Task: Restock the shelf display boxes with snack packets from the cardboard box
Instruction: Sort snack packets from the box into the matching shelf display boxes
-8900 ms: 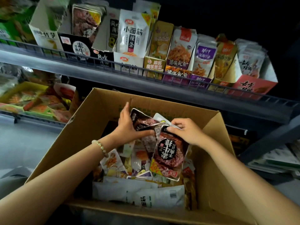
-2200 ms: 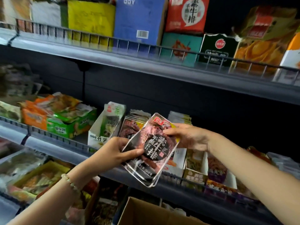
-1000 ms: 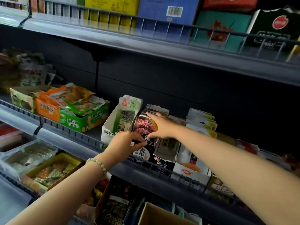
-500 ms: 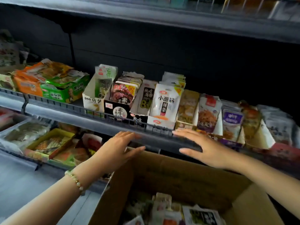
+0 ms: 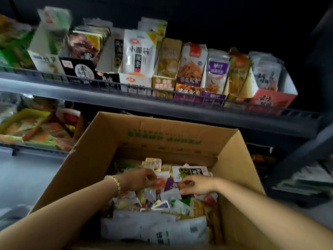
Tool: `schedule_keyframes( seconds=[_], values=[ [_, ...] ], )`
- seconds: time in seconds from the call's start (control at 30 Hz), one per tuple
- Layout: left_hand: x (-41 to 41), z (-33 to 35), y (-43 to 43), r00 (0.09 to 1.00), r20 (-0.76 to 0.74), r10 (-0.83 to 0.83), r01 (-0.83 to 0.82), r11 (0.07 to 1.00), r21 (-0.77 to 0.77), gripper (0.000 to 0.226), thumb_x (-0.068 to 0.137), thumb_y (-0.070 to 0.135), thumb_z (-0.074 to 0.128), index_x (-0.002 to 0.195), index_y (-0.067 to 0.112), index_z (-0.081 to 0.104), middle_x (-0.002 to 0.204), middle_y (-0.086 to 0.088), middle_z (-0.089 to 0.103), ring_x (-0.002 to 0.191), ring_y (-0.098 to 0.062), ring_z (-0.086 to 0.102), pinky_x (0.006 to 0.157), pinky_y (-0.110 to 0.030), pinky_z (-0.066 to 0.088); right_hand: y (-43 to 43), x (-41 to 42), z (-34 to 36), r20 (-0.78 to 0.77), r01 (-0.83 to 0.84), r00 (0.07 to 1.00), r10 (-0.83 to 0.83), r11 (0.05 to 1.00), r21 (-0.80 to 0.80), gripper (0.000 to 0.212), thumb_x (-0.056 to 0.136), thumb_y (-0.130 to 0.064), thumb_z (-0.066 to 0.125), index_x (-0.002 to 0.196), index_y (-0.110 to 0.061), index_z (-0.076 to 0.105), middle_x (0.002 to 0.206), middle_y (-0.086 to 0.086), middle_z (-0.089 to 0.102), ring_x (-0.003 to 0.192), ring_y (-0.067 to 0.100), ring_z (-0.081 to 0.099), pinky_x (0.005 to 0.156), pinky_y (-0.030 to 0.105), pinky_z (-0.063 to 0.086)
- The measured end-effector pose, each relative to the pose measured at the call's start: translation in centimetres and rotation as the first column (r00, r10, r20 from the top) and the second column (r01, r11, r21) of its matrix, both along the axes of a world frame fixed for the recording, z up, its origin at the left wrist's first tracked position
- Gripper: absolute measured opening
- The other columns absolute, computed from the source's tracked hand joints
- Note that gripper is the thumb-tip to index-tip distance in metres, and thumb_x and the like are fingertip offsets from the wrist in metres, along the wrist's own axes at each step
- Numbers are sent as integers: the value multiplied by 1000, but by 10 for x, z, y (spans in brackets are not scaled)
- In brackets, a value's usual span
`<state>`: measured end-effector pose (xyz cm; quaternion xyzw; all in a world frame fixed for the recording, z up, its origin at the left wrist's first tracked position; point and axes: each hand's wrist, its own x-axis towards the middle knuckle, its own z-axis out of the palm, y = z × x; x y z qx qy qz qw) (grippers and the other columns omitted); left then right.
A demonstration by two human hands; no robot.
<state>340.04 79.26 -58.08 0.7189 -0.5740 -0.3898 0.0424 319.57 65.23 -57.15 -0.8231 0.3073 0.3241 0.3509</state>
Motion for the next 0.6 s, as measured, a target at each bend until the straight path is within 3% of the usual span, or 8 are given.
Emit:
schedule_keyframes(
  seconds=[0.13,0.2,0.3,0.43,0.53,0.6],
  values=[
    [-26,-24,12,970,-94,-225,241,947,213,75,77,79,46,124,22,60,123,2,61,110,-19,56,97,-34,45,16,-2,-10,-120,-157,979,165,985,78,78,84,-69,51,146,-25,34,154,-3,30,140,20,30,114,35,27],
    [-31,-28,20,949,-84,-303,315,912,262,71,77,73,56,129,25,53,127,5,55,113,-16,52,100,-35,43,26,-3,-14,-121,-141,980,156,982,126,83,82,-63,60,148,-25,28,153,-1,30,137,21,34,113,34,30],
    [-31,-31,26,949,-96,-300,314,927,205,56,81,53,69,125,22,53,125,2,53,111,-17,51,98,-34,45,40,-4,-22,-78,-142,984,158,974,175,88,76,-56,71,145,-26,27,150,-3,31,135,21,35,111,34,32],
    [-36,-34,28,944,-9,-331,329,932,155,50,81,51,69,118,21,55,122,-1,53,107,-18,52,94,-34,47,53,-11,-31,60,-191,980,187,979,73,82,76,-37,79,140,-19,31,141,0,41,126,22,43,104,33,39],
    [-35,-36,33,951,16,-309,309,951,8,45,79,46,73,112,24,53,117,3,51,103,-15,51,89,-33,48,61,-15,-31,227,-181,959,171,983,24,61,75,-28,80,123,-18,44,127,0,48,113,19,49,96,36,44],
    [-33,-35,37,944,9,-331,331,943,-18,38,79,46,72,106,25,55,113,6,49,101,-13,49,87,-29,46,64,-16,-33,257,-198,946,196,980,-19,41,77,-31,78,108,-18,55,118,0,49,107,20,50,93,38,45]
  ],
)
